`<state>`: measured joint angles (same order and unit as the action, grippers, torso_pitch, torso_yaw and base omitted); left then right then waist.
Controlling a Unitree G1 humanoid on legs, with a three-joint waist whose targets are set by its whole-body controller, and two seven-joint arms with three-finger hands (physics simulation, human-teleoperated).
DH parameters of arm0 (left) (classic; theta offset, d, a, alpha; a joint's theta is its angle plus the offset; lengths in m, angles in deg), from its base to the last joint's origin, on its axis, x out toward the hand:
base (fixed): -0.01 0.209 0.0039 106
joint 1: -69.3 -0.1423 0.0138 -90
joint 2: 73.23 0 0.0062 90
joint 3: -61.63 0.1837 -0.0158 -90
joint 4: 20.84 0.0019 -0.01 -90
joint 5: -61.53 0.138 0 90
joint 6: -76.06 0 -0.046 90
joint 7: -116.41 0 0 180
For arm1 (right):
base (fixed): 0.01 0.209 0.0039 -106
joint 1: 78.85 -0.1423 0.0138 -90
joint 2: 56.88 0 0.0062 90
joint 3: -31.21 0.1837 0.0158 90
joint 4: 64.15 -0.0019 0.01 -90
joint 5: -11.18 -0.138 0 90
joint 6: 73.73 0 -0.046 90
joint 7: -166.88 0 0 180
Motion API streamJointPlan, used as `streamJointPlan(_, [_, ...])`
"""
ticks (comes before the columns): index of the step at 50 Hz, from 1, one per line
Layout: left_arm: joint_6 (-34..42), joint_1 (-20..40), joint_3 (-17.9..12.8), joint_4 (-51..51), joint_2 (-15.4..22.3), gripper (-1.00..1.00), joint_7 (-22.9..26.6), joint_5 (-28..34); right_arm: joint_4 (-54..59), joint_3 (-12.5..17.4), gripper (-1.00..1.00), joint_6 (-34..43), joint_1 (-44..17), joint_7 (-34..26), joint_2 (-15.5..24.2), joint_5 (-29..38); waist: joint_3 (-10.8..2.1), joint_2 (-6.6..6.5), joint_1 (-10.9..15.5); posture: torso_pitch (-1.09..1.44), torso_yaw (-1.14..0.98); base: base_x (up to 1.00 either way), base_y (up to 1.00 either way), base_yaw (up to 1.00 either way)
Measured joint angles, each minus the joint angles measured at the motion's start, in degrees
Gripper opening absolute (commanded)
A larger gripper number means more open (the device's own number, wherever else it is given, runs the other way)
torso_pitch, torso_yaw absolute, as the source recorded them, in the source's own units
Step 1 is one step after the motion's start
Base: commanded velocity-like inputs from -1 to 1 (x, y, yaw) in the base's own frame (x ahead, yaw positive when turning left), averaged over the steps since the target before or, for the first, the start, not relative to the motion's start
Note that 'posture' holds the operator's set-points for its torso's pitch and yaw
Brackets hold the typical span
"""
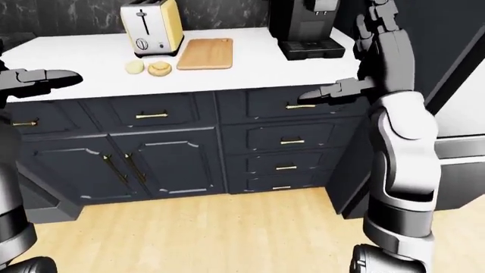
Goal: Place the bread and cheese on the cutting board.
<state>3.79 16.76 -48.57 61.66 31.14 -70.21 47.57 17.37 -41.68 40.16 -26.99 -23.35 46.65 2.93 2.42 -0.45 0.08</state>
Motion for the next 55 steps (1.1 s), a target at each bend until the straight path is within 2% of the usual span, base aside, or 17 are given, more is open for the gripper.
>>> streamJointPlan(4, [-0.48, 0.47, 0.04, -0.77, 0.32, 1.0, 0.12, -0.14, -1.03, 0.75, 1.0, -0.66, -0.61, 0.28, 0.53, 0.02, -0.13, 3.52, -0.1, 0.0, 0.0, 0.0, 0.3, 0.0])
streamJointPlan(6, [-0.84, 0.0, 0.54, -1.11, -0.3, 1.0, 0.22, -0.19, -1.01, 1.28, 1.0, -1.02, -0.19, 0.39, 0.69, 0.12, -0.02, 2.76, -0.98, 0.0, 0.0, 0.0, 0.3, 0.0])
streamJointPlan(9, [-0.48, -0.29, 1.39, -0.27, -0.41, 1.0, 0.62, -0.37, -0.18, 1.42, 1.0, -0.65, 0.4, 0.56, 0.54, 0.38, -0.77, 3.22, -1.01, 0.0, 0.0, 0.0, 0.3, 0.0])
streamJointPlan(11, [-0.26, 0.07, 1.08, -0.12, -0.17, 1.0, 0.63, -0.4, -0.08, 1.16, 1.0, -0.38, -0.12, 0.51, 0.7, 0.39, -0.73, 2.29, -0.75, 0.0, 0.0, 0.0, 0.3, 0.0])
streamJointPlan(13, [-0.53, 0.29, 0.68, -0.64, -0.01, 1.0, 0.5, -0.34, -0.41, 1.16, 1.0, -0.49, -0.4, 0.43, 0.81, 0.33, -0.24, 0.67, -0.64, 0.0, 0.0, 0.0, 0.3, 0.0])
streamJointPlan(15, [-0.93, 0.45, 0.61, -1.13, 0.06, 1.0, 0.42, -0.27, -0.33, 1.23, 1.0, -0.75, -0.42, 0.4, 0.87, 0.37, 0.09, -1.3, -0.8, 0.0, 0.0, 0.0, 0.3, 0.0])
streamJointPlan(17, [-1.08, 0.68, 0.63, -1.15, 0.22, 1.0, 0.38, -0.24, -0.17, 1.06, 1.0, -0.67, -0.67, 0.37, 0.91, 0.43, -0.34, -4.1, -0.75, 0.0, 0.0, 0.0, 0.29, 0.0])
streamJointPlan(21, [-0.68, -0.13, -0.34, -0.1, 0.28, 1.0, -0.03, -0.06, -0.31, -0.58, 1.0, -0.35, -0.13, -0.27, 0.03, 0.09, -0.05, -3.32, 0.42, 0.0, 0.0, 0.01, 0.25, 0.0])
streamJointPlan(29, [-0.71, -0.17, -0.05, -0.68, 0.17, 1.0, 0.02, 0.0, -1.54, 0.8, 1.0, -1.14, -0.43, -0.29, 0.67, 0.16, 0.13, 0.79, -0.13, 0.0, 0.0, 0.07, 0.18, 0.0])
streamJointPlan(35, [-0.91, 0.05, -0.12, -0.84, 0.23, 1.0, 0.03, 0.1, -1.31, 0.52, 1.0, -1.28, -0.18, -0.4, 0.58, 0.17, 0.03, 3.92, 0.02, 0.0, 0.0, 0.1, 0.13, 0.0])
streamJointPlan(37, [-1.06, -0.38, 0.51, -0.96, -0.27, 1.0, 0.2, 0.04, -0.87, 1.05, 1.0, -1.15, 0.34, -0.3, 0.57, 0.28, 0.49, 2.5, -0.49, 0.0, 0.0, 0.1, 0.12, 0.0])
streamJointPlan(39, [-0.89, -0.6, 1.14, -0.65, -0.39, 1.0, 0.52, -0.07, -0.23, 1.33, 1.0, -0.72, 0.88, -0.12, 0.47, 0.45, 0.27, 2.66, -0.51, 0.0, 0.0, 0.11, 0.1, 0.0])
streamJointPlan(41, [-0.77, -0.46, 1.17, -0.44, -0.29, 1.0, 0.68, -0.07, 0.0, 1.31, 1.0, -0.38, 0.64, -0.04, 0.58, 0.56, 0.12, 1.84, -0.39, 0.0, 0.0, 0.16, 0.04, 0.0])
streamJointPlan(44, [-0.95, -0.12, 0.69, -0.93, -0.05, 1.0, 0.67, 0.0, -0.86, 1.33, 1.0, -0.78, 0.28, -0.01, 0.68, 0.55, 0.99, -1.02, -0.71, 0.0, 0.0, 0.18, 0.01, 0.0])
streamJointPlan(46, [-1.17, 0.1, 0.44, -1.29, 0.15, 1.0, 0.62, 0.03, -1.25, 1.33, 1.0, -1.09, 0.04, -0.07, 0.76, 0.48, 0.67, -3.46, -0.87, 0.0, 0.0, 0.18, 0.0, 0.0])
streamJointPlan(51, [-0.85, -0.59, -0.68, -0.35, 0.33, 1.0, 0.08, 0.23, -0.83, -0.43, 1.0, -0.97, 0.57, -0.78, -0.12, 0.06, 0.54, -2.68, 0.61, 0.0, 0.0, 0.19, 0.0, 0.0])
streamJointPlan(55, [-0.54, 0.13, -0.34, -0.82, 0.56, 1.0, 0.04, 0.13, -1.1, 0.26, 1.0, -0.53, -0.12, -0.73, 0.32, 0.02, 0.69, -0.09, 0.66, 0.0, 0.0, 0.18, 0.0, 0.0])
